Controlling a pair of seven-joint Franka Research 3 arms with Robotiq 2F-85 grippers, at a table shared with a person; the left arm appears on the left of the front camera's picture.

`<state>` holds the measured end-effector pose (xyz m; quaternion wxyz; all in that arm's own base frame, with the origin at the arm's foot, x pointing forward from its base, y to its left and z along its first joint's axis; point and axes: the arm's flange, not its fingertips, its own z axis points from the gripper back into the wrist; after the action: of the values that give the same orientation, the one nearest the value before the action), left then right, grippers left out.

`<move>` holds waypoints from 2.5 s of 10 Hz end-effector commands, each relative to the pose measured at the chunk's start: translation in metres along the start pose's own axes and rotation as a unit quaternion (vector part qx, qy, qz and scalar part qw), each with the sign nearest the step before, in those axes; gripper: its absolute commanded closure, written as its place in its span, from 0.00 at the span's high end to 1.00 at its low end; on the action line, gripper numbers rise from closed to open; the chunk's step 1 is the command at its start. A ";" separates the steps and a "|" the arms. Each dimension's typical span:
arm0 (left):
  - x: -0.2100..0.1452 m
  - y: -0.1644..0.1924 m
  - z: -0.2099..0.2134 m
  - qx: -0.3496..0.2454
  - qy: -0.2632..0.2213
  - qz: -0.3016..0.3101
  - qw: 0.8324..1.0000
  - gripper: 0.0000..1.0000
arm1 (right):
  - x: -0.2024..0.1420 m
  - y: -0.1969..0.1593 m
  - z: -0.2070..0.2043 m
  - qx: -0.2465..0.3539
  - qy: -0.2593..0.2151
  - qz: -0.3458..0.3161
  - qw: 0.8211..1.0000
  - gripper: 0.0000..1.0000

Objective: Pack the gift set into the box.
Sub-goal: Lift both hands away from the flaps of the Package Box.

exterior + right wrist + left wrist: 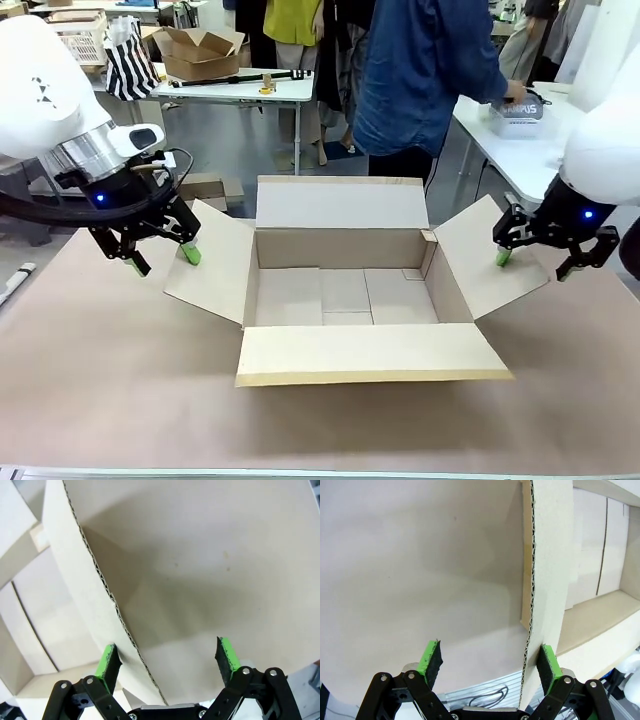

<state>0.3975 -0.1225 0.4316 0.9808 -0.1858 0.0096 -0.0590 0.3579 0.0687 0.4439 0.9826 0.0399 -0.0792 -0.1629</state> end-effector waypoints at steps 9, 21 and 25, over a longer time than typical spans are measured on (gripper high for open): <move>0.000 0.000 0.002 0.008 0.001 0.006 1.000 1.00 | -0.001 -0.001 0.001 0.002 0.001 0.000 1.000 1.00; 0.000 0.000 0.002 0.008 0.001 0.006 1.000 1.00 | -0.001 -0.001 0.001 0.002 0.001 0.000 1.000 1.00; 0.000 0.000 0.002 0.008 0.001 0.006 1.000 1.00 | -0.001 -0.001 0.001 0.002 0.001 0.000 1.000 1.00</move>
<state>0.3975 -0.1225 0.4316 0.9808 -0.1858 0.0096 -0.0590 0.3580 0.0681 0.4438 0.9825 0.0395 -0.0791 -0.1638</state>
